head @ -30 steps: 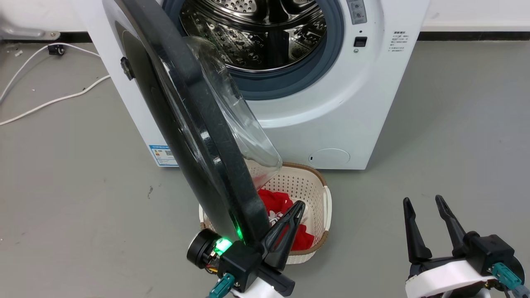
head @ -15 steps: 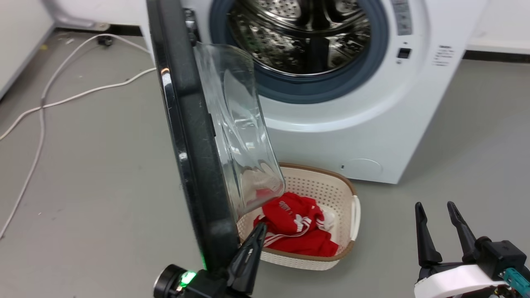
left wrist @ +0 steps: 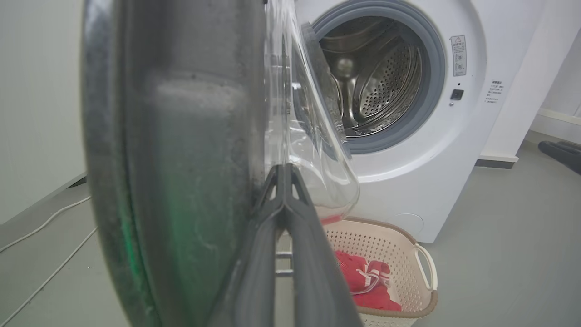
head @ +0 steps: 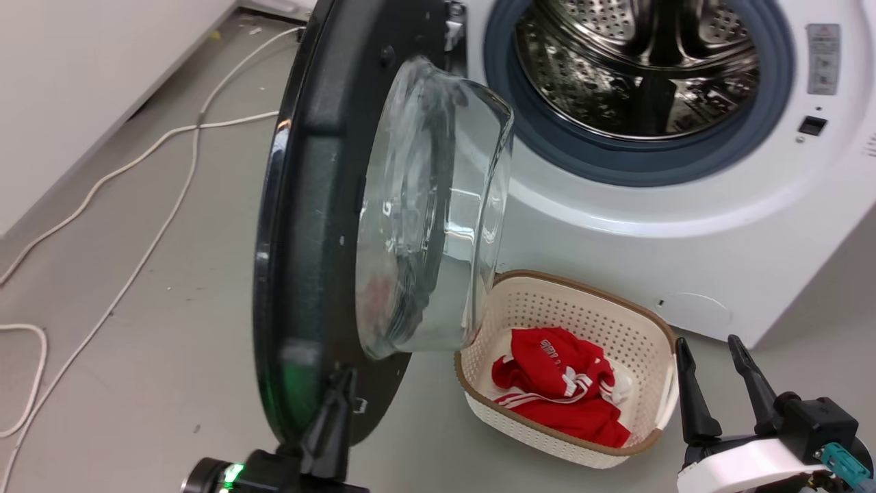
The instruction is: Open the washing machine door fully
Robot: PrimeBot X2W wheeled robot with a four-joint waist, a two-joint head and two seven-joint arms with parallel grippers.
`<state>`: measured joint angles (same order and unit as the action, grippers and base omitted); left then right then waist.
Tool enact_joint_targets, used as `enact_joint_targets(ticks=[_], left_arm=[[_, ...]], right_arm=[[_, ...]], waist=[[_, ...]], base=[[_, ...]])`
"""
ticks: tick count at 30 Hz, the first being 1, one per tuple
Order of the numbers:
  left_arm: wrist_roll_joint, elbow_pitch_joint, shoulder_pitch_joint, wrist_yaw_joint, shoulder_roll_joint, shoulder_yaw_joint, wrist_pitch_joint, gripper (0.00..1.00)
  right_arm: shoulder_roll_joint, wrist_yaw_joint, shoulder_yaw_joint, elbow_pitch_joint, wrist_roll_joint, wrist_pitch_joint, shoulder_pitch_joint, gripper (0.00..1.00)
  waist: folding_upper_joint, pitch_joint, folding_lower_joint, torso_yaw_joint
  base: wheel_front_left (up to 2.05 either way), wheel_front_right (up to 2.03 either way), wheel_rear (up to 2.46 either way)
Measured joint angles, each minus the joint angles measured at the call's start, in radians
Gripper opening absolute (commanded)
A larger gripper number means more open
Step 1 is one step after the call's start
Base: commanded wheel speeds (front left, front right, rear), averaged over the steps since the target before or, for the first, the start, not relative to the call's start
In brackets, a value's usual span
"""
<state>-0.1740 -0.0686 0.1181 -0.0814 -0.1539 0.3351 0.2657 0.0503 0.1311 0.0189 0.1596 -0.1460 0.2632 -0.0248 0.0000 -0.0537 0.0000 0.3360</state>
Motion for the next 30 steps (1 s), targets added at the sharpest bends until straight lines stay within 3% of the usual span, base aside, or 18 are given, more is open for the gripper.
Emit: enact_joint_targets(ticks=[6,17,23,30], left_arm=[[-0.026,0.024,-0.007,-0.019,-0.026,-0.086,0.000,0.00],[-0.080,0.127,-0.126,-0.026,-0.110,-0.317,-0.002,0.00],[-0.095,0.209,-0.171,-0.015,-0.185,-0.427,-0.002,0.00],[-0.096,0.362,-0.273,0.011,-0.257,-0.490,-0.002,0.00]], right_arm=[[0.000,0.000,-0.006,0.002,0.003,0.000,0.001,1.00],[0.000,0.000,-0.016,-0.007,0.009,-0.016,0.007,1.00],[0.000,0.000,-0.024,-0.014,0.014,-0.023,0.021,1.00],[0.000,0.000,-0.036,-0.026,0.031,-0.026,0.035,1.00]], waist=[[0.0000,0.006,0.0000,0.029],[0.0000,-0.029,0.0000,-0.020],[0.0000,-0.051,0.0000,-0.056],[0.0000,-0.087,0.0000,-0.081]], base=[[0.00,0.00,0.00],[0.00,0.00,0.00],[0.00,0.00,0.00],[0.00,0.00,0.00]])
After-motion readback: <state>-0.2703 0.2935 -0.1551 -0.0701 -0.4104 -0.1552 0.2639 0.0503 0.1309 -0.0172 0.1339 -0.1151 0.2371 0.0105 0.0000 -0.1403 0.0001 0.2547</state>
